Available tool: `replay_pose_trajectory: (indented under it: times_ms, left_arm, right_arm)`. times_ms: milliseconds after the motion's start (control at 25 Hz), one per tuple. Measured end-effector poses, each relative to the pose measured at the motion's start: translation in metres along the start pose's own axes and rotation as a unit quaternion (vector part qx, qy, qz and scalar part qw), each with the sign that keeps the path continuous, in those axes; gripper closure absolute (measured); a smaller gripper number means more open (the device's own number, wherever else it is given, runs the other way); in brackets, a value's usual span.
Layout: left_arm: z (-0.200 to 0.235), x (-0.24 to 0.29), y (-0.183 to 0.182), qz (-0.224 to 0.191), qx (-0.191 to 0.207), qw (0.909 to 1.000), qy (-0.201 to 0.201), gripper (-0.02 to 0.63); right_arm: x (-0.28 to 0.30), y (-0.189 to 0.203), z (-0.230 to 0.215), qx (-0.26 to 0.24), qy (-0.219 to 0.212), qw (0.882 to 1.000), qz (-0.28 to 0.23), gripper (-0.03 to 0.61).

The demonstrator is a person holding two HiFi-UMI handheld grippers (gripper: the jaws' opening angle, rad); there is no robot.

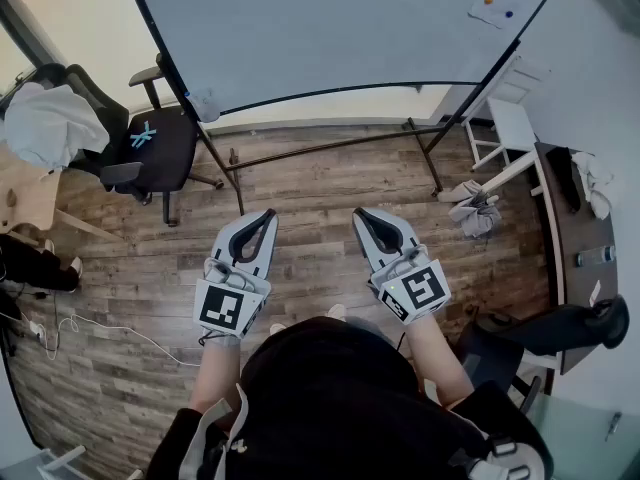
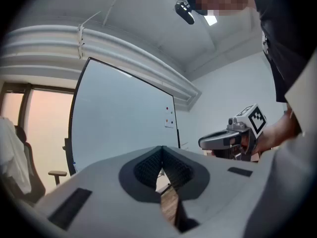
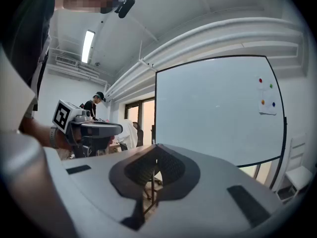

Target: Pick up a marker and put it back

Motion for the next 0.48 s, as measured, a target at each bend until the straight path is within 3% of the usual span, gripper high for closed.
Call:
replay_pose_trajectory:
  times_ms: [480]
  left_arm:
    - [-0.049, 0.042, 0.004, 0.031, 0.006, 0.9993, -0.018, 0.606]
  right_arm:
    - [-0.044, 0.008, -0.055, 0.035, -0.016, 0.999, -0.012, 0.561]
Point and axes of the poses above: the fingertips, and each gripper's own axes: x forward along the fingers, z to its left, y out of its underside, the point moved 3 cm from there along -x, backward along the fingers, and after that the axes turned 6 degrees about x, right-handed, at the moved point
